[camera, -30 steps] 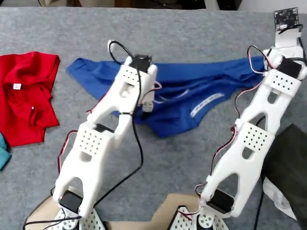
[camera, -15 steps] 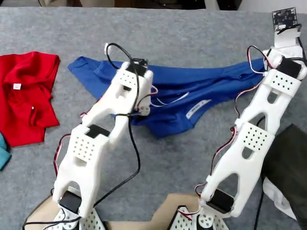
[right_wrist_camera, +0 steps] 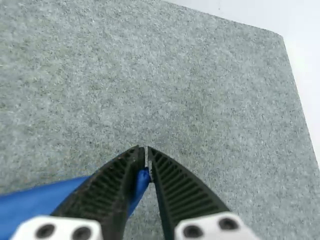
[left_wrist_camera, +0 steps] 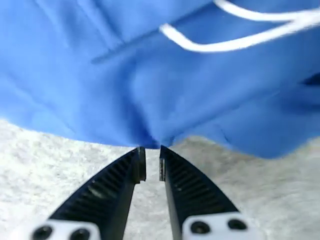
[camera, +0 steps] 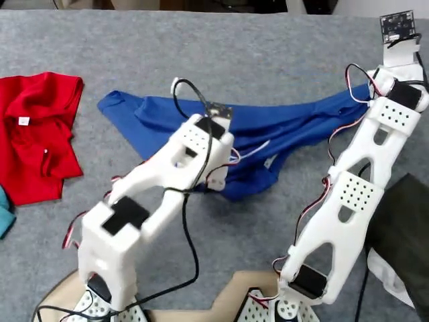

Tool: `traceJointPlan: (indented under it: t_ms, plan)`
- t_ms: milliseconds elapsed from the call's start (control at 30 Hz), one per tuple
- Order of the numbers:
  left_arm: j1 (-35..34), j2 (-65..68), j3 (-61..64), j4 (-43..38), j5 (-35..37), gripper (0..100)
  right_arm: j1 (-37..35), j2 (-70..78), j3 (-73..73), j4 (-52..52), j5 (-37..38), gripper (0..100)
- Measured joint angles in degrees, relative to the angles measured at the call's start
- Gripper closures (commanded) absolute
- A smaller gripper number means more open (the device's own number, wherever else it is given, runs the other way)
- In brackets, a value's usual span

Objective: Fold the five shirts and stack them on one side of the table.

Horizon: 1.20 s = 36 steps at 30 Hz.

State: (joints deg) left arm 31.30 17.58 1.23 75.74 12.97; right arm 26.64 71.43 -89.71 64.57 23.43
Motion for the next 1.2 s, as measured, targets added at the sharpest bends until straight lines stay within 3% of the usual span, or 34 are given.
traceJointPlan:
  t_ms: [167, 400, 800, 967, 1200]
  plan:
    - [-8.4, -8.0, -1.3, -6.5, 2.2, 94, 0.0, 0.0, 0.0, 0.0, 0.0, 99.2]
    - [-19.7, -3.5, -3.6, -21.7, 3.3, 94, 0.0, 0.0, 0.0, 0.9, 0.0, 99.2]
    - [-12.6, 5.2, -9.4, -13.5, 5.8, 93, 0.0, 0.0, 0.0, 0.9, 0.0, 99.2]
    - [-8.6, 5.9, -9.4, -7.5, 6.8, 86, -0.1, 0.0, 0.0, 0.9, 0.0, 99.2]
    - [-8.8, 6.5, -9.4, -8.6, 12.0, 86, -0.3, 0.0, 0.0, 0.9, 0.0, 99.2]
